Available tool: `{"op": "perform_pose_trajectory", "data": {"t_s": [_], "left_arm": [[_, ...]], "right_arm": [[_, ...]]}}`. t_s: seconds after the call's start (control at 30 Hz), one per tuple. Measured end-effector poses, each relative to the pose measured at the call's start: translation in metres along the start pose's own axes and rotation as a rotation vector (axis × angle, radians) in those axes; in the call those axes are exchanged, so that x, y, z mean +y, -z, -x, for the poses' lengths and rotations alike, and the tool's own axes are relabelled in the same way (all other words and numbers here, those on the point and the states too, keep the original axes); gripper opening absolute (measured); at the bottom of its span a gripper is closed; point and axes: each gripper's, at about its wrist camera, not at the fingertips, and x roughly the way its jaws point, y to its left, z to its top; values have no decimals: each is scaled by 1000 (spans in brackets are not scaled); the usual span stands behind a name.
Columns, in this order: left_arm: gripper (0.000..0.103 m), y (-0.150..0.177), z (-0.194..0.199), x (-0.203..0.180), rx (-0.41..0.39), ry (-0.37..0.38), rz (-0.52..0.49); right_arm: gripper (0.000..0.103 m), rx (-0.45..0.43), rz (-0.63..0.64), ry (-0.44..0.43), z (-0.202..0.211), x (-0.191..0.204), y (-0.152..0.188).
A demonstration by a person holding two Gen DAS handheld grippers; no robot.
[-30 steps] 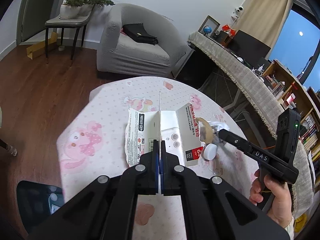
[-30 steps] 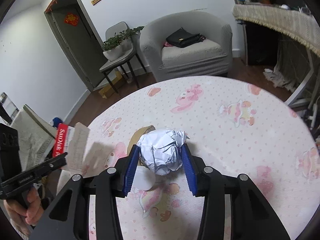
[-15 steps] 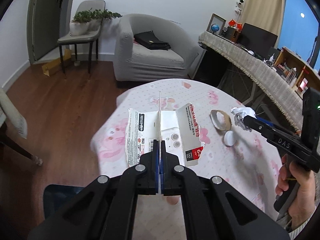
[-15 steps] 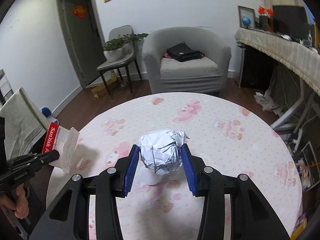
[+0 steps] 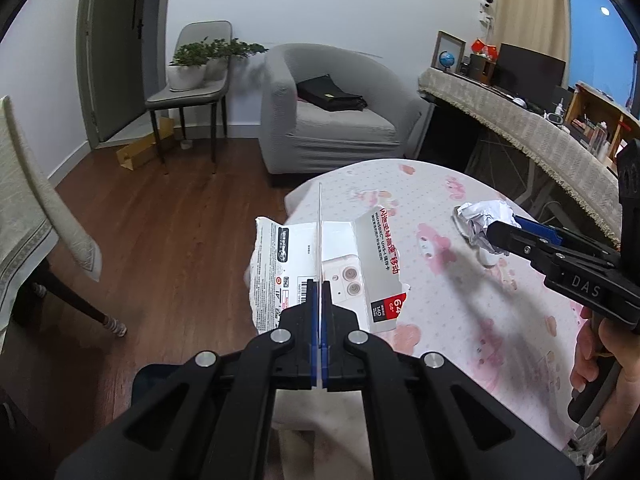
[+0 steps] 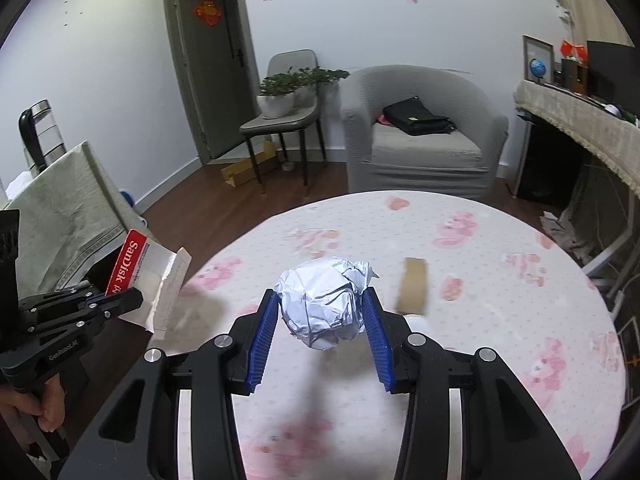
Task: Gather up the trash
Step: 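Carry the SanDisk packaging and foil ball over the teal bin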
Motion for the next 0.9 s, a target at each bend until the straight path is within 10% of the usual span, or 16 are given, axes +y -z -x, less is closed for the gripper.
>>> {"op": "perform_pose_trajectory", "data": {"t_s": [0.9], "left_arm": [[2, 65, -2, 135, 152, -144, 69]], "right_arm": [[44, 69, 122, -197, -62, 143, 1]]}}
